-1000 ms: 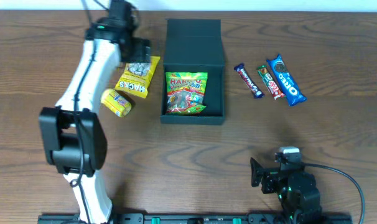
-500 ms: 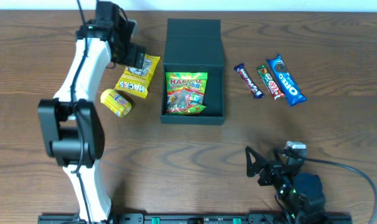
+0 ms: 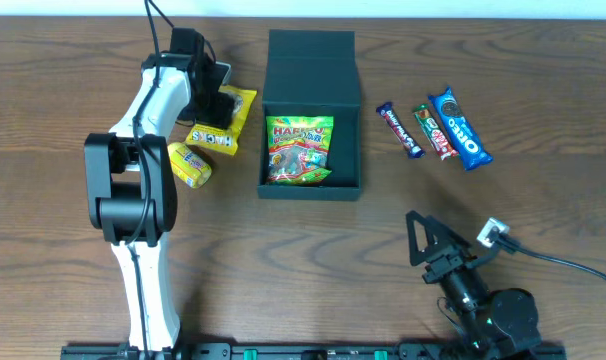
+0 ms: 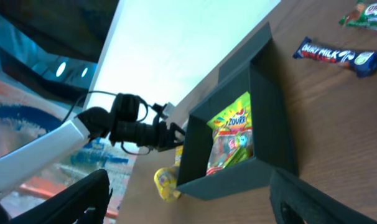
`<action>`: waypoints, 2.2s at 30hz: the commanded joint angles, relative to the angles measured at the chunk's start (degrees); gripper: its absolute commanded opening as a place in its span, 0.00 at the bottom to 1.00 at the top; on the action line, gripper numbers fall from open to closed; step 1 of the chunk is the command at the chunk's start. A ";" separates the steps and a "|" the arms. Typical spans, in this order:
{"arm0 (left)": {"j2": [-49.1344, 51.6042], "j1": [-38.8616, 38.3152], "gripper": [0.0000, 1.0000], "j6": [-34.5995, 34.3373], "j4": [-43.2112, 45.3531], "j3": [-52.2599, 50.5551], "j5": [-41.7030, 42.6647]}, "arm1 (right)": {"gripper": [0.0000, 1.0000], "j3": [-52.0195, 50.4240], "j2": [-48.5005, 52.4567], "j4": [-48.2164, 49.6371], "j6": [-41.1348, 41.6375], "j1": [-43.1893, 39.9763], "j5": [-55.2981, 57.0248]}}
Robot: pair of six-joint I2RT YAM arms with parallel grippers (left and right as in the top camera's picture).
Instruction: Pack container
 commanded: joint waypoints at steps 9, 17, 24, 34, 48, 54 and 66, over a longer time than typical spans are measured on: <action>1.90 0.13 0.07 -2.89 -0.59 0.15 0.04 | 0.79 10.64 11.58 -2.82 -11.58 -9.09 5.46; 1.90 0.13 0.06 -5.03 -1.27 0.17 0.09 | 0.81 35.82 44.26 -17.20 -33.86 -19.65 6.47; 1.90 0.13 0.06 -9.14 -2.16 0.17 0.24 | 0.86 64.04 77.83 -29.94 -58.05 -24.96 6.56; -2.62 0.09 0.06 -17.90 -4.42 1.99 0.92 | 0.79 79.67 105.20 -30.86 -71.43 -27.08 10.71; -20.28 -7.72 0.06 -34.01 -7.78 3.85 1.75 | 0.75 79.80 118.95 -26.14 -76.70 -29.88 1.70; -19.78 -13.40 0.06 -39.19 -8.20 3.82 0.61 | 0.75 79.78 119.25 -26.10 -79.17 -29.79 -3.61; -18.93 -15.89 0.06 -43.15 -7.56 3.78 -0.76 | 0.72 79.78 122.70 -25.33 -81.02 -29.35 -3.52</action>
